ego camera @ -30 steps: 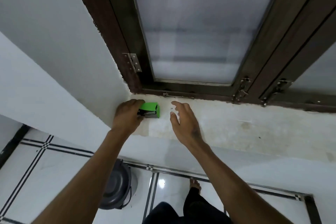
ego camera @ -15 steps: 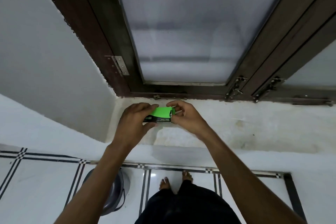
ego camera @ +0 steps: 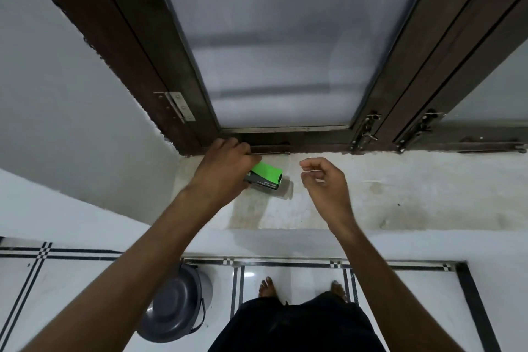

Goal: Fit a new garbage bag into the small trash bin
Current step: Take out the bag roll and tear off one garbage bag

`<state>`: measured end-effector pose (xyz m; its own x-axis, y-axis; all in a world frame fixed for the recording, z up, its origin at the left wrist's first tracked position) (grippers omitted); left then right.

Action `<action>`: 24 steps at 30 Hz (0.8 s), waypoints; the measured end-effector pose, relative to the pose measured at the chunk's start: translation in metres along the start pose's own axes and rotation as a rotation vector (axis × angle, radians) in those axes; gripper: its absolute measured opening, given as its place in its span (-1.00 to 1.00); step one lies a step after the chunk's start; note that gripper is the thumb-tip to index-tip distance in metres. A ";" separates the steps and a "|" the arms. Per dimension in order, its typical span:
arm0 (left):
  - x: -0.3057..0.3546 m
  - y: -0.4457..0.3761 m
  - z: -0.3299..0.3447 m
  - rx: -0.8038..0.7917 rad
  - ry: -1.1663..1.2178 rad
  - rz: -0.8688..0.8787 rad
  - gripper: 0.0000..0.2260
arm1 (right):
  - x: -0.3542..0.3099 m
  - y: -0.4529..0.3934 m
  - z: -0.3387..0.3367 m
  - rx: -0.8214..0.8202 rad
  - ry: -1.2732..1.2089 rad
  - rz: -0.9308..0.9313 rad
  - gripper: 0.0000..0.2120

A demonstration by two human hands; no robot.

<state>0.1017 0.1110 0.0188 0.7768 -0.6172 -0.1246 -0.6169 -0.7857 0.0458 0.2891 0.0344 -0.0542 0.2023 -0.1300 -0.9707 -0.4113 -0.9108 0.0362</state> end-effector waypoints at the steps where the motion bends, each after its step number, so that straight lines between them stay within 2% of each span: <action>1: 0.005 -0.006 -0.007 -0.001 -0.055 0.020 -0.51 | 0.003 0.001 0.001 -0.045 -0.008 0.003 -0.77; 4: 0.016 -0.019 -0.023 0.006 -0.153 0.052 -0.51 | 0.010 0.001 -0.002 -0.148 -0.033 0.026 -0.68; 7: 0.026 -0.021 -0.033 0.034 -0.133 0.062 -0.51 | 0.016 -0.001 -0.010 -0.291 -0.060 0.048 -0.51; 9: 0.031 -0.021 -0.037 0.044 -0.082 0.054 -0.51 | 0.019 -0.004 -0.014 -0.395 0.013 -0.009 -0.41; 11: 0.031 -0.019 -0.035 0.033 -0.031 0.039 -0.51 | 0.018 -0.007 -0.020 -0.453 0.103 -0.057 -0.43; 14: 0.023 -0.013 -0.021 0.041 0.085 -0.013 -0.48 | 0.017 -0.011 -0.029 -0.467 0.323 -0.126 -0.58; 18: 0.002 0.003 0.011 0.043 0.262 -0.171 -0.43 | 0.015 -0.013 -0.050 -0.461 0.605 -0.219 -0.68; 22: -0.010 0.019 0.042 -0.031 0.383 -0.268 -0.40 | 0.022 -0.012 -0.082 -0.384 0.674 -0.173 -0.64; 24: -0.006 0.024 0.051 -0.110 0.423 -0.274 -0.31 | 0.026 -0.011 -0.087 -0.388 0.676 -0.145 -0.59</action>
<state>0.0759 0.0984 -0.0294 0.9053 -0.3326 0.2641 -0.3840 -0.9066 0.1747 0.3764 0.0072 -0.0596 0.7770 -0.0959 -0.6221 -0.0253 -0.9923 0.1213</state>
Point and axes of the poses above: each hand's wrist, its own y-axis away from the middle knuckle, its own z-axis out of the palm, x = y × z, the point moved 4 cm from there along -y, towards the middle knuckle, and after that the axes turned 5 degrees about -z, right-handed, at the moved point
